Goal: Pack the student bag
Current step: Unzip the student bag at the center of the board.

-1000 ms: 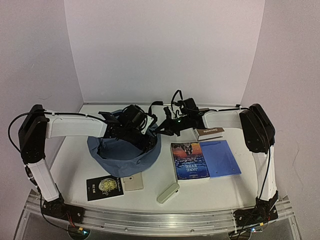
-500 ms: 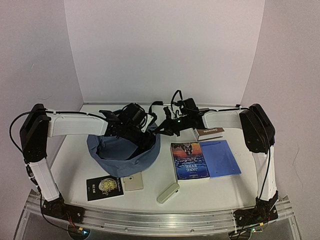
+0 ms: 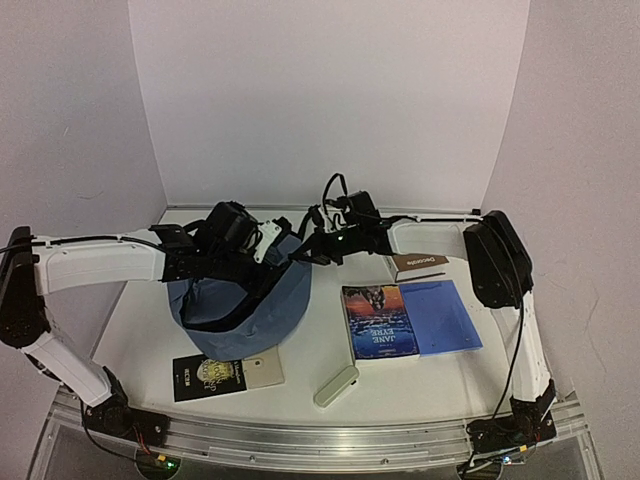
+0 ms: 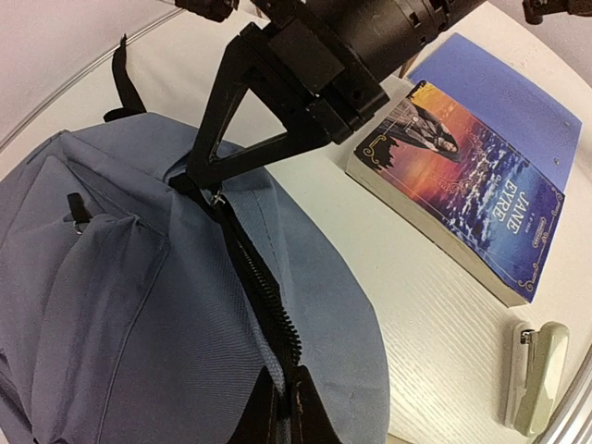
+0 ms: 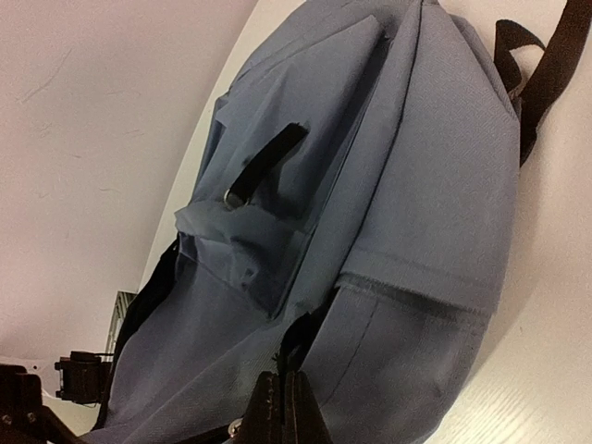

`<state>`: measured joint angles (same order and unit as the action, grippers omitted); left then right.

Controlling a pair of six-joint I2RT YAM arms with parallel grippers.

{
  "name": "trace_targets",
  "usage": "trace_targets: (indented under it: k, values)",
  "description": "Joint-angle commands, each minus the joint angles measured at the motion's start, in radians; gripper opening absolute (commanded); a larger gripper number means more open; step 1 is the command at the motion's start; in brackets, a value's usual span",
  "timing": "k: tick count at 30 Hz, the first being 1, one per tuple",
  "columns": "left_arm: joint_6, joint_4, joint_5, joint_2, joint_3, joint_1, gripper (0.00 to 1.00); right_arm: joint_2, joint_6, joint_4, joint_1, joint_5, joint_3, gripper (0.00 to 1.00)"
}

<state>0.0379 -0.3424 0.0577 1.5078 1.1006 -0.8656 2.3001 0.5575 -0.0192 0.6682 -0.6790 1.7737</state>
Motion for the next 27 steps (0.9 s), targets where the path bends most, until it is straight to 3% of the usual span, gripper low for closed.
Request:
trace_targets:
  k: [1,8,13,16,22,23,24,27]
  values:
    - [-0.018,0.022,-0.001,-0.099,-0.022,-0.026,0.00,0.083,-0.036,-0.031,-0.065,0.169,0.039,0.00]
    - [-0.034,0.081,-0.111,-0.138,-0.076,-0.027,0.00,0.062,-0.098,-0.041,-0.082,0.190,0.014,0.00]
    - [-0.084,0.067,-0.054,-0.154,-0.079,-0.027,0.00,0.126,-0.133,-0.054,-0.130,0.262,0.078,0.00]
    - [-0.082,0.090,0.031,-0.110,-0.063,0.000,0.00,0.110,-0.125,-0.053,-0.163,0.269,0.077,0.00]
    - [-0.091,0.183,-0.007,0.075,0.096,0.095,0.00,0.054,-0.172,-0.061,-0.192,0.292,0.087,0.00]
    - [-0.093,0.185,-0.016,0.118,0.142,0.106,0.00,0.050,-0.181,-0.070,-0.193,0.293,0.095,0.02]
    - [-0.094,0.177,-0.020,0.175,0.191,0.114,0.00,0.048,-0.189,-0.086,-0.193,0.287,0.110,0.10]
    - [-0.099,0.138,-0.041,0.314,0.366,0.127,0.00,0.015,-0.202,-0.111,-0.195,0.272,0.118,0.51]
